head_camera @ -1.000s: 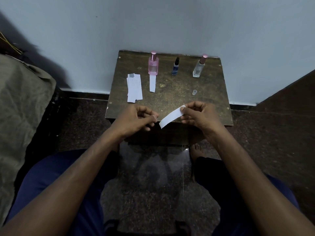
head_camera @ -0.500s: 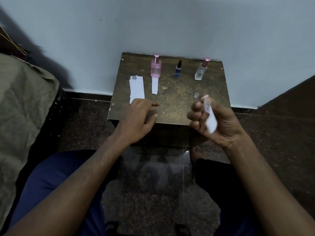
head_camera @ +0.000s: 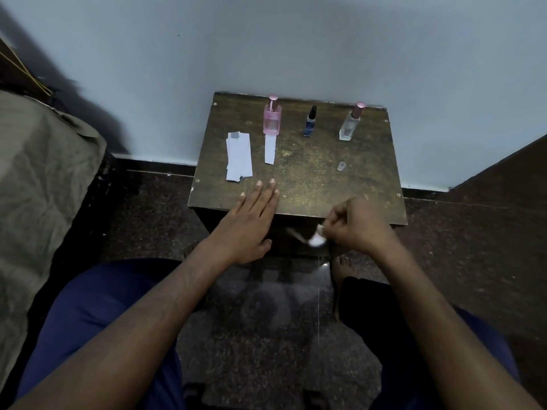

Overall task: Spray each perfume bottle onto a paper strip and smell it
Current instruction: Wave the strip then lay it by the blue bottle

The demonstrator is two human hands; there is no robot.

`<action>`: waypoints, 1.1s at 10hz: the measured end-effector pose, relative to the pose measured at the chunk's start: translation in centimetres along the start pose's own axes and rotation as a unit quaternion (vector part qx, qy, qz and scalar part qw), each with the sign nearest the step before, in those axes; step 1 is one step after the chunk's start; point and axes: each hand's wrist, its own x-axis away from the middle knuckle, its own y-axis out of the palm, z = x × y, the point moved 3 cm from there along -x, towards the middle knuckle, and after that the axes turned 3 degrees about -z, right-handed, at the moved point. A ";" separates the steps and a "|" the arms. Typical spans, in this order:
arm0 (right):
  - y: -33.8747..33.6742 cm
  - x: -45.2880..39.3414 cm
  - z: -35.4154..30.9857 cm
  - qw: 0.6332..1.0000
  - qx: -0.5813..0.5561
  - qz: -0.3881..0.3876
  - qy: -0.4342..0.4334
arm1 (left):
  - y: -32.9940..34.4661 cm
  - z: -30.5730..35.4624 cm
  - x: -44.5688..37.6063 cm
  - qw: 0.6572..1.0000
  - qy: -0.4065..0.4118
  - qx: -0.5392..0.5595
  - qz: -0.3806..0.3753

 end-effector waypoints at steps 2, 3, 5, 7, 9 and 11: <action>-0.1 2.1 -2.9 0.786 -0.554 -0.244 -0.121 | -0.3 0.2 0.0 1.000 -0.006 0.009 -0.011; 0.2 0.6 -1.8 0.912 -0.379 -0.142 -0.070 | -0.4 -0.2 -0.1 1.000 -0.009 0.023 -0.004; 0.7 0.6 -1.9 0.962 -0.239 -0.118 -0.052 | -0.9 -0.4 0.0 0.999 -0.009 0.033 -0.012; 0.5 0.1 -1.4 0.978 -0.203 -0.050 -0.021 | -0.6 0.0 -0.2 0.999 -0.003 0.040 -0.004; 1.1 1.0 -2.5 0.874 -0.456 -0.163 -0.044 | -0.6 0.0 -0.1 1.000 -0.010 0.027 -0.010; 0.7 -0.3 -0.6 0.993 0.113 0.027 -0.015 | -0.6 0.2 0.0 1.000 -0.015 0.025 0.001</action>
